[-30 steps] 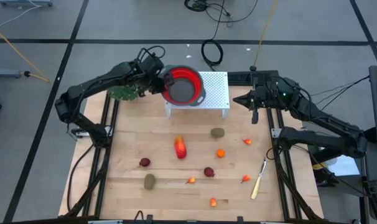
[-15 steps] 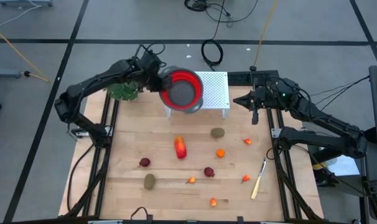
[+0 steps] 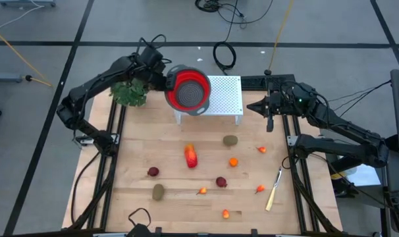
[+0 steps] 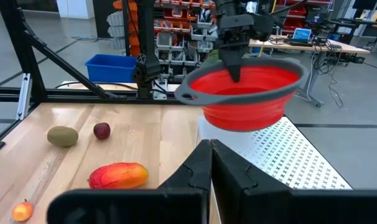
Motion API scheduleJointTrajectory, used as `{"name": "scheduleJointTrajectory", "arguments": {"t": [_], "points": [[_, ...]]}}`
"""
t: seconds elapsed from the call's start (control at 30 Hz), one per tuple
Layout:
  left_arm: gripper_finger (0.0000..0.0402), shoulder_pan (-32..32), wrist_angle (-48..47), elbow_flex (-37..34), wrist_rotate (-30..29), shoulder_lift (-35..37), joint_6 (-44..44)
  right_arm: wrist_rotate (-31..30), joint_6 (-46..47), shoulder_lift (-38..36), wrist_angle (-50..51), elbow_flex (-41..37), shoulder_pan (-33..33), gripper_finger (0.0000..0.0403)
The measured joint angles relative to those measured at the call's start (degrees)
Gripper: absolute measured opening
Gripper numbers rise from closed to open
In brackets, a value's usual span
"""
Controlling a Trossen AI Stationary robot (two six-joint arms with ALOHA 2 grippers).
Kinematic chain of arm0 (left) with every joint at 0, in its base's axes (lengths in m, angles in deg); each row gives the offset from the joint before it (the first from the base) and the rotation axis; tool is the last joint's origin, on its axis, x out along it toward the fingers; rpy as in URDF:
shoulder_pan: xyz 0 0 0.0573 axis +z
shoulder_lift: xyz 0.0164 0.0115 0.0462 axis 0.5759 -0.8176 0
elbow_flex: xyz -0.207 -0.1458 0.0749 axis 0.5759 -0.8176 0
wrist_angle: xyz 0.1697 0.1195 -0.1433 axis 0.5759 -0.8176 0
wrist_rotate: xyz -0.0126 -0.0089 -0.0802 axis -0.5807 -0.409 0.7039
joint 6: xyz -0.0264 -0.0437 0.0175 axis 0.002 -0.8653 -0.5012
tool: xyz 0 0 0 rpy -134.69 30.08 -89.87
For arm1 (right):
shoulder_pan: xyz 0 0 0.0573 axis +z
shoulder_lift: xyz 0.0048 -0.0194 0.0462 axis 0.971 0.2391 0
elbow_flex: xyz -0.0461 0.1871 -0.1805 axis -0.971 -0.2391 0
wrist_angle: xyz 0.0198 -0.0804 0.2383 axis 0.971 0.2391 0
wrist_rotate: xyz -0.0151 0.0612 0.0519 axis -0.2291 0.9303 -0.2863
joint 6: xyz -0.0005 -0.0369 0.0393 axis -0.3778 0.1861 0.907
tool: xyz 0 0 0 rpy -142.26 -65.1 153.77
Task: Pick & Place Fruit
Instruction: Put the red strainer bowl on the shelf
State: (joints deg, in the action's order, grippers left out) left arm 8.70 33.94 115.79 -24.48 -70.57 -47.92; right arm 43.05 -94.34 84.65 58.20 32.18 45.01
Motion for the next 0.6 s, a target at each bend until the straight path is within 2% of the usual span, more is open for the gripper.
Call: {"name": "scheduleJointTrajectory", "arguments": {"t": [0.2, 0.37, 0.6], "points": [[0.0000, 0.19, -0.66, 0.00, 2.03, -1.43, 4.38, -0.06, 0.00, 0.00, -0.04, 0.00, 0.00, 0.0000], [0.0000, 1.16, -1.22, 0.60, 4.60, -3.21, 4.47, -0.13, 1.18, 0.00, -0.07, 0.00, 0.00, 0.0000], [0.0000, 1.47, -10.12, 10.15, 0.27, -6.68, 6.25, -0.31, 1.25, 0.00, -0.07, 0.00, 0.00, 0.0000]]}}
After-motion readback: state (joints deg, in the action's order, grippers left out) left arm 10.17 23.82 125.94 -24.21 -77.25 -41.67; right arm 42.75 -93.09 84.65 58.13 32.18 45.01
